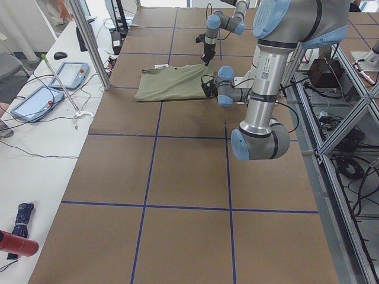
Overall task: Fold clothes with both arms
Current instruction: 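Lift the near edge with both grippers and fold it away from the robot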
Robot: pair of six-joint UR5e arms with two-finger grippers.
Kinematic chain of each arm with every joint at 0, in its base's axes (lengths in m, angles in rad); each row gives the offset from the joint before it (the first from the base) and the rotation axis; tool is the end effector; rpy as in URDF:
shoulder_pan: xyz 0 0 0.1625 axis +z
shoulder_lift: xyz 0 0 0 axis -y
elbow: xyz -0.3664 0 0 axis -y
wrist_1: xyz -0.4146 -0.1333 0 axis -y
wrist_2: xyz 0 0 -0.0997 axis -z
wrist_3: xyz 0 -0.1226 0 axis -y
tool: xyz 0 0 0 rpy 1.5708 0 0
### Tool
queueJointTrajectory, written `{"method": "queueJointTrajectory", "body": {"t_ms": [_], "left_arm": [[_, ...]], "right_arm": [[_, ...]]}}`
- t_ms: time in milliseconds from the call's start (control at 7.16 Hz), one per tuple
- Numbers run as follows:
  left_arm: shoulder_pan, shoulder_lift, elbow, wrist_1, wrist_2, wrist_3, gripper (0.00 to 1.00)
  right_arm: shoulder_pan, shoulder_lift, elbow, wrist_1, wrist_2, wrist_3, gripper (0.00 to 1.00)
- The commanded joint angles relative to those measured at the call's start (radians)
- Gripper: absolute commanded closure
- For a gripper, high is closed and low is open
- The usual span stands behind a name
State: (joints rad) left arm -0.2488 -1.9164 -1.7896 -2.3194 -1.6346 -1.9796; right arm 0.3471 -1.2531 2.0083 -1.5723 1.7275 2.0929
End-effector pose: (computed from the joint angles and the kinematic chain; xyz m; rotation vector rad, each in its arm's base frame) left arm 0.5682 -0.2738 0.2202 -0.1612 1.3217 -0.5173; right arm -0.4990 -0.3019 0.2465 -0.2200 -0.7556 0.7663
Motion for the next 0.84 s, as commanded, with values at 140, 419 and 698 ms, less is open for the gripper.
{"method": "queueJointTrajectory", "body": {"t_ms": [140, 419, 698], "left_arm": [[-0.017, 0.094, -0.106, 0.0, -0.007, 0.012, 1.0], [-0.015, 0.108, -0.157, 0.002, -0.008, 0.007, 1.0], [-0.017, 0.094, -0.226, 0.003, -0.01, -0.01, 1.0]], "right_arm": [[-0.072, 0.0, 0.026, 0.0, -0.009, 0.056, 1.0], [-0.103, -0.005, 0.043, -0.024, -0.046, 0.061, 1.0], [-0.112, 0.003, 0.149, -0.173, -0.051, 0.111, 1.0]]}}
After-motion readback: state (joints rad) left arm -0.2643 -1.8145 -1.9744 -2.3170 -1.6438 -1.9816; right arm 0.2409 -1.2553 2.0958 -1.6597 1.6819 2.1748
